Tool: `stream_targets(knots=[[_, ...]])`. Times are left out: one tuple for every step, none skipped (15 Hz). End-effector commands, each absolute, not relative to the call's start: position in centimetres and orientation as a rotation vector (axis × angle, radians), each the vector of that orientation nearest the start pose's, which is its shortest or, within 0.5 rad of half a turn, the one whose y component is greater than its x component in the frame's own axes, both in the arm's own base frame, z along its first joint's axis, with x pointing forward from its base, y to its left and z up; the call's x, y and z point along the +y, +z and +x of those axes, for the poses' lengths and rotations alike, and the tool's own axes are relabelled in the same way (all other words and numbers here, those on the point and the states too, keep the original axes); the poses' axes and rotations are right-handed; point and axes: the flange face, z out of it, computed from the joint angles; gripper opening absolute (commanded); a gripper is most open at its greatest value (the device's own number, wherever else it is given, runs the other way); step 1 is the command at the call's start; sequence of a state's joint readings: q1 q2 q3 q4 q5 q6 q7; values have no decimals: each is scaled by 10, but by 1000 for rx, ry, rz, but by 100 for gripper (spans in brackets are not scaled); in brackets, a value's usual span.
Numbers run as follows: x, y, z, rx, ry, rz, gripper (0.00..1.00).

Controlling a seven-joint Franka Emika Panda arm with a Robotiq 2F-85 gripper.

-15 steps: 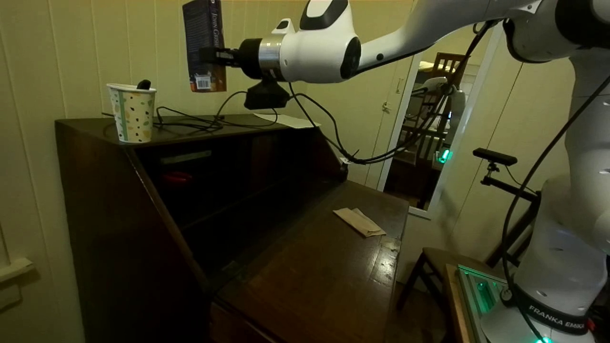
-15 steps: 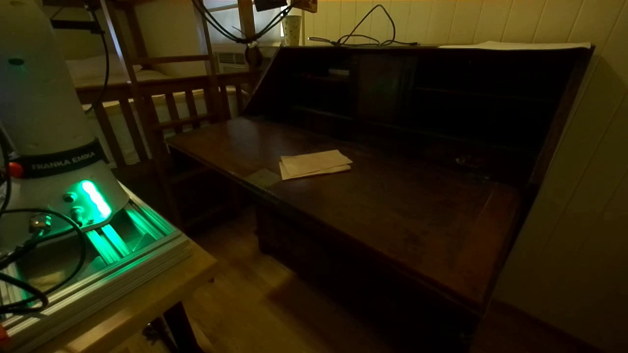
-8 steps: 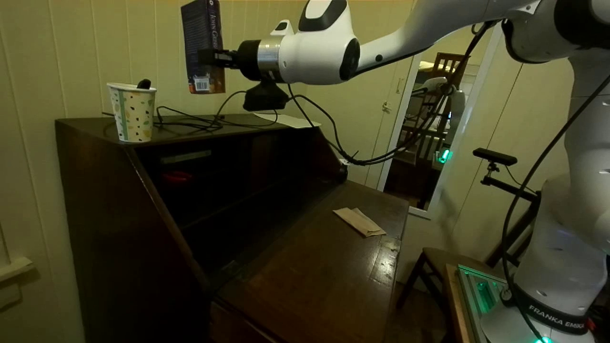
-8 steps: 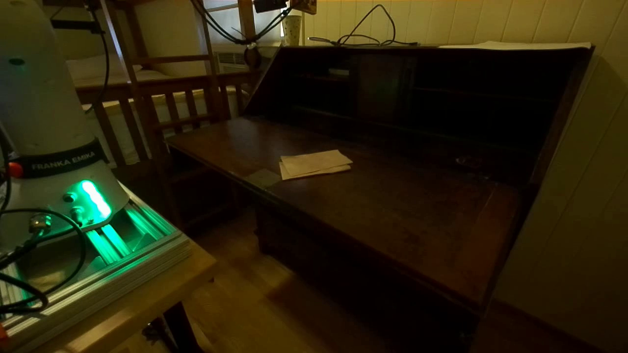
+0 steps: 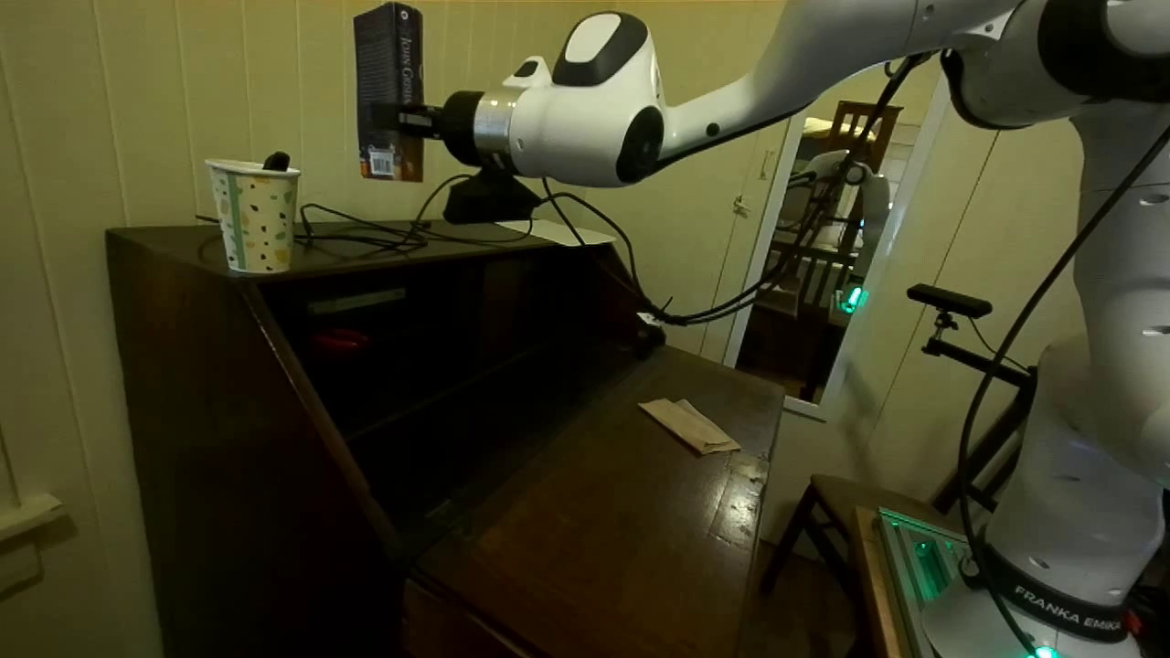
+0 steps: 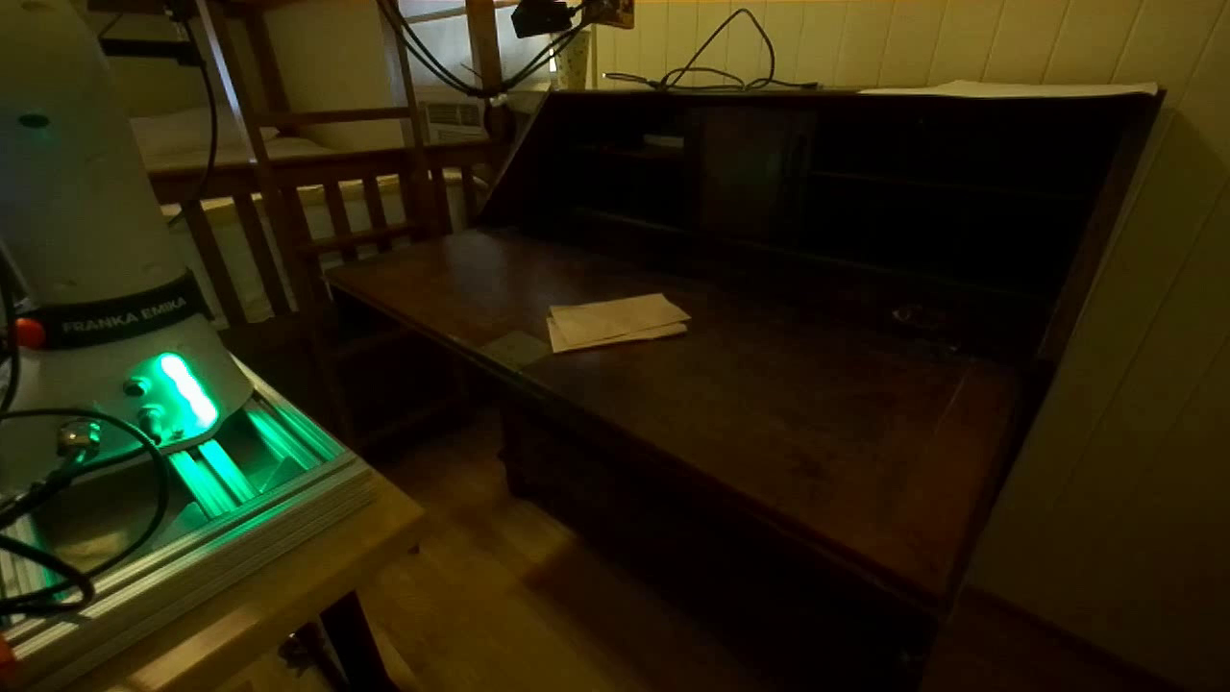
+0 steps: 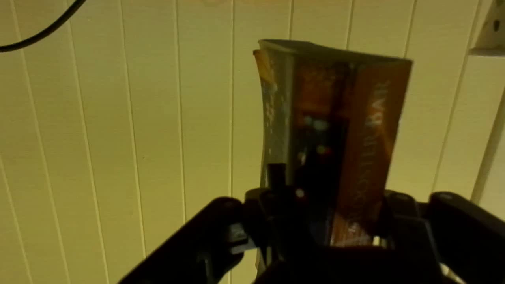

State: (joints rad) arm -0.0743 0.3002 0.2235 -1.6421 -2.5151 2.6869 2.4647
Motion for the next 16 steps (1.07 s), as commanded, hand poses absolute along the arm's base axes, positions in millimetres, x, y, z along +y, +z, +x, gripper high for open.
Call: stream_targets(knots=[[119, 486, 682, 136, -2295, -2235, 10], [123, 484, 683, 132, -2292, -2233, 10], [124, 482, 684, 129, -2290, -2236, 10], [125, 479, 684, 114, -2290, -2247, 10], [125, 476, 681, 94, -2286, -2265, 10], [124, 470, 678, 59, -2285, -2298, 10], [125, 466, 675, 12, -2290, -2328, 10], [127, 462, 673, -10, -2283, -2346, 10], [126, 455, 672, -34, -2286, -2371, 10], [119, 448, 671, -30, -2297, -2391, 10], [106, 445, 675, -1, -2306, -2402, 10], [120, 446, 674, -10, -2262, -2385, 35], [114, 442, 674, -3, -2266, -2398, 35], [108, 439, 675, 4, -2267, -2409, 35], [105, 439, 675, 8, -2268, -2413, 10], [116, 443, 676, -12, -2290, -2393, 10]])
